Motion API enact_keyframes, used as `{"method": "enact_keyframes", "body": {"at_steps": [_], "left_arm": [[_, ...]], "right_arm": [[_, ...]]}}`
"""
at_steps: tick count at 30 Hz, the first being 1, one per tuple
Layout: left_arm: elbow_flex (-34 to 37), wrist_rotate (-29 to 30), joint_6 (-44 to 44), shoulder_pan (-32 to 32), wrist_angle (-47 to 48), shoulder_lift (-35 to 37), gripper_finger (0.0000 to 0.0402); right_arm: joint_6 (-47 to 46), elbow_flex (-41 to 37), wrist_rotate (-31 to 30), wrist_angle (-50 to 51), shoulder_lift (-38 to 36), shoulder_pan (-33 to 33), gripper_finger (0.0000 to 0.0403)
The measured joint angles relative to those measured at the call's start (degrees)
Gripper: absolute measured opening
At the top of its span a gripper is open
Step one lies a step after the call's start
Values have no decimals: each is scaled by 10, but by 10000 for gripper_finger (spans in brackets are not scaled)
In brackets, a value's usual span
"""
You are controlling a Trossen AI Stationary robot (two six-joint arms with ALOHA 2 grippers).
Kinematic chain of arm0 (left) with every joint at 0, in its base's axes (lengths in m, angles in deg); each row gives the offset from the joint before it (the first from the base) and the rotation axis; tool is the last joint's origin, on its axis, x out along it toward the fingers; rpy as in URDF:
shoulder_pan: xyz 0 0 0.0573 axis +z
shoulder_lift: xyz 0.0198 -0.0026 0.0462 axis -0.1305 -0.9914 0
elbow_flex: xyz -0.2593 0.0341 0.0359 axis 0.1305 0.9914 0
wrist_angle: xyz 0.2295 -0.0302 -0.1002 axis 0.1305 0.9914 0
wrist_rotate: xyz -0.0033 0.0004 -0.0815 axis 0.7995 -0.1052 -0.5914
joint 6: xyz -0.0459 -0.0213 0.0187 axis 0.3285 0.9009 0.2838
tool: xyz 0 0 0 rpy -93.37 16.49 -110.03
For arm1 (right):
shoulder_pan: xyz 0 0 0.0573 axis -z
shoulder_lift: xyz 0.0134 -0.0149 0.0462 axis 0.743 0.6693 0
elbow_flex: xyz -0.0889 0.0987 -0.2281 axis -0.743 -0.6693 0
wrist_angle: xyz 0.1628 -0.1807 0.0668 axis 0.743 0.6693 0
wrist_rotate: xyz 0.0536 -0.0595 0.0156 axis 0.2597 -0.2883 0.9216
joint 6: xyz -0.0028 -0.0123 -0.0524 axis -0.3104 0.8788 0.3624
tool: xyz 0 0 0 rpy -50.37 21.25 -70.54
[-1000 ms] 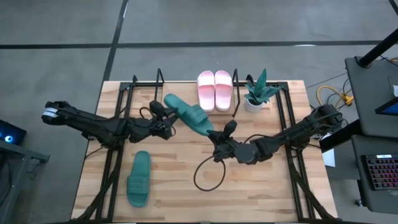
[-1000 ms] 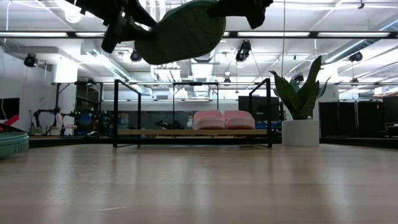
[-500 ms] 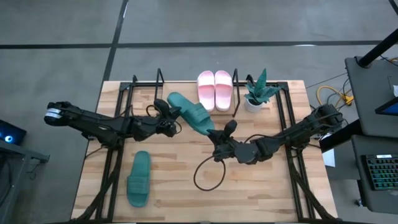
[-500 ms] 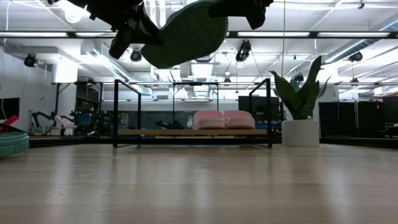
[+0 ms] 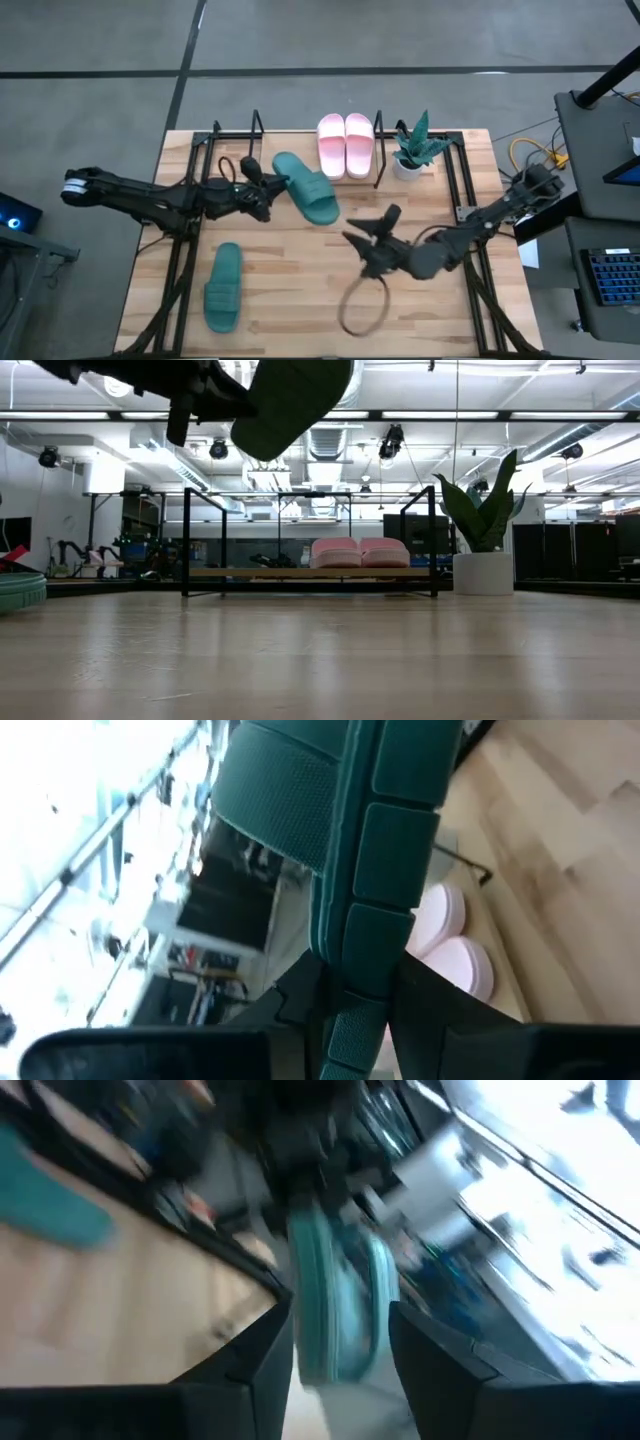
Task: Pick and place slides into the shelf
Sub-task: Put the top green slipper on the shelf
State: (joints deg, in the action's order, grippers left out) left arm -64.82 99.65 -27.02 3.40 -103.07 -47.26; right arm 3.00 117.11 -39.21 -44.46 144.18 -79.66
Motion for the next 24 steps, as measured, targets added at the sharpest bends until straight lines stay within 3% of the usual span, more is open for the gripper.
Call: {"method": "enact_keyframes", "body": {"at_steps": [4, 8, 13, 20, 24], "left_arm": [[38, -47, -46, 0, -71, 0, 62], [67, -136, -80, 0, -128, -5, 59], [92, -209, -132, 0, -190, -19, 58], [101, -207, -185, 10, -236, -46, 58], [101, -204, -182, 19, -238, -46, 57]], "right_arm": [[-40, -4, 108, 1, -41, -21, 150], [-87, -8, 189, 28, -82, -24, 142], [-142, -9, 191, 89, -109, -7, 136], [-127, 0, 187, 100, -68, 15, 158], [-86, 29, 126, 113, -20, 14, 179]]}}
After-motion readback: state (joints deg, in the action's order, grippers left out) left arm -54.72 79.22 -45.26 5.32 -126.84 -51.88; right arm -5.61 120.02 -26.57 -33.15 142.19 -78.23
